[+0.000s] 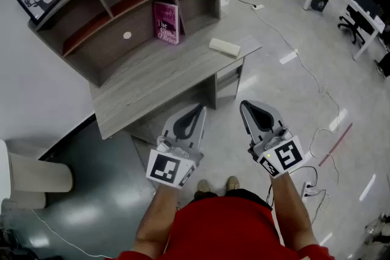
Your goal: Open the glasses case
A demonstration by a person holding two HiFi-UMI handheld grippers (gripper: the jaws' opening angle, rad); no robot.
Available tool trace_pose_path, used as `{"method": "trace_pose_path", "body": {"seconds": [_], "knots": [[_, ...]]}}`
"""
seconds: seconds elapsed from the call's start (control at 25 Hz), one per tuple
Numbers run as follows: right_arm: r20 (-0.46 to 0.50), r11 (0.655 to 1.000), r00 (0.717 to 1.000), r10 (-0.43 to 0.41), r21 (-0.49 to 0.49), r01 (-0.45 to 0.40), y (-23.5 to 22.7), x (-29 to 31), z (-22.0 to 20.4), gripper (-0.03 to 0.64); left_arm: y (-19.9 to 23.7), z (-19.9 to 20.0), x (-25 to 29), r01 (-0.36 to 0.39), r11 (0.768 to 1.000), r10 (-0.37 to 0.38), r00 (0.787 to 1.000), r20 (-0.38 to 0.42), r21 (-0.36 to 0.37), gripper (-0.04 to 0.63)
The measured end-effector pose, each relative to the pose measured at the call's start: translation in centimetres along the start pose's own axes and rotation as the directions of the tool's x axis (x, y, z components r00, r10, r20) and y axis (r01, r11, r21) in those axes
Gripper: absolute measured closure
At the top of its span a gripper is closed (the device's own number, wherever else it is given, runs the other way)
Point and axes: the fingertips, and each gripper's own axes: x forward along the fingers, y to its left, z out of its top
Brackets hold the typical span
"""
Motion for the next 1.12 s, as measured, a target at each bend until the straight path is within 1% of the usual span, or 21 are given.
{"method": "trace_pose_path", "body": {"seconds": [0.16, 0.36, 0.64, 0.84, 1.0, 1.12], "knots": [[0.024, 0.999, 0.999, 0.023, 0.028, -0.023, 0.1, -0.6, 0.5, 0.612, -0.5, 0.3, 0.0, -0.005, 1.0, 0.005, 1.0, 0.003, 0.002, 0.586], [0.025, 0.999, 0.999, 0.026, 0.02, -0.027, -0.6, -1.2, 0.5, 0.612, -1.1, 0.1, 0.4, -0.018, 1.0, 0.018, 1.0, -0.002, 0.005, 0.586], [0.027, 0.999, 0.999, 0.03, 0.026, -0.031, -3.5, -2.3, 0.2, 0.612, -2.0, -0.5, 2.7, -0.04, 0.999, 0.04, 0.999, -0.013, 0.013, 0.586], [0.019, 0.998, 0.998, 0.056, 0.012, -0.056, -5.8, -3.1, -0.7, 0.612, -3.1, -1.6, 4.9, -0.058, 0.998, 0.059, 0.998, -0.023, 0.026, 0.586], [0.014, 0.997, 0.997, 0.071, 0.012, -0.071, -7.5, -2.9, -1.3, 0.612, -3.7, -2.7, 6.4, -0.06, 0.998, 0.061, 0.997, -0.046, 0.028, 0.586], [0.011, 0.997, 0.997, 0.082, 0.014, -0.082, -8.4, -1.9, -1.8, 0.612, -3.1, -3.2, 7.5, -0.06, 0.998, 0.061, 0.997, -0.052, 0.03, 0.587]]}}
